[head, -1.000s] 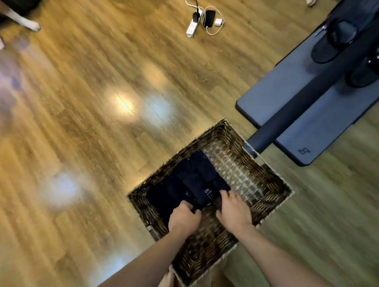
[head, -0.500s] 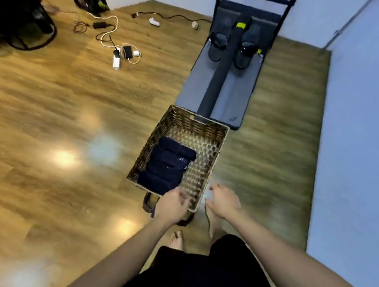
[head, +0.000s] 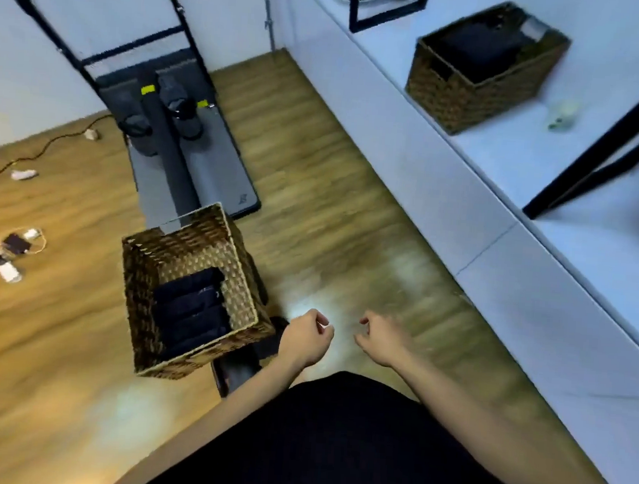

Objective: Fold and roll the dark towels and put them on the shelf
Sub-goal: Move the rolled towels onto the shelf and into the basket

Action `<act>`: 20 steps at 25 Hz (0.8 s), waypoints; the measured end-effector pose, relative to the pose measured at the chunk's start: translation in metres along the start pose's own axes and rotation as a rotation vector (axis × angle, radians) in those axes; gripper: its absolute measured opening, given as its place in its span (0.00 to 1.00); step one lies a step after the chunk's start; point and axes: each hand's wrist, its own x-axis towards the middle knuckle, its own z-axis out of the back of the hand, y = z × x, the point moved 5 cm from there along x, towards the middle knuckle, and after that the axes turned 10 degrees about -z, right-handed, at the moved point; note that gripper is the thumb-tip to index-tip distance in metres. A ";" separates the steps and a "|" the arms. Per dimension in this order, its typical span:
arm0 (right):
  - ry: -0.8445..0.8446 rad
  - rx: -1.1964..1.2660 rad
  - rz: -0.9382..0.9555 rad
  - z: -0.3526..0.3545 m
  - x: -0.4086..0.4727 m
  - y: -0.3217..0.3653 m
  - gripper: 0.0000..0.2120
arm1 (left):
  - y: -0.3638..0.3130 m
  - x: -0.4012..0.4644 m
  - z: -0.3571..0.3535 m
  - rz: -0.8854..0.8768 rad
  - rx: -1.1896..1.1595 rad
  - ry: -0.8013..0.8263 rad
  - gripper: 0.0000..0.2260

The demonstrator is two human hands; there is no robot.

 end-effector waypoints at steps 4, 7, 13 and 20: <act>-0.080 0.183 -0.169 0.006 -0.046 -0.113 0.21 | -0.080 -0.015 -0.075 -0.176 0.131 0.175 0.09; -0.139 0.298 -0.317 0.009 -0.100 -0.205 0.20 | -0.145 -0.043 -0.146 -0.312 0.213 0.297 0.10; -0.267 0.434 -0.592 -0.017 -0.211 -0.347 0.16 | -0.263 -0.113 -0.273 -0.587 0.331 0.605 0.14; -0.384 0.735 -0.926 -0.052 -0.291 -0.422 0.20 | -0.338 -0.168 -0.358 -0.975 0.603 0.813 0.12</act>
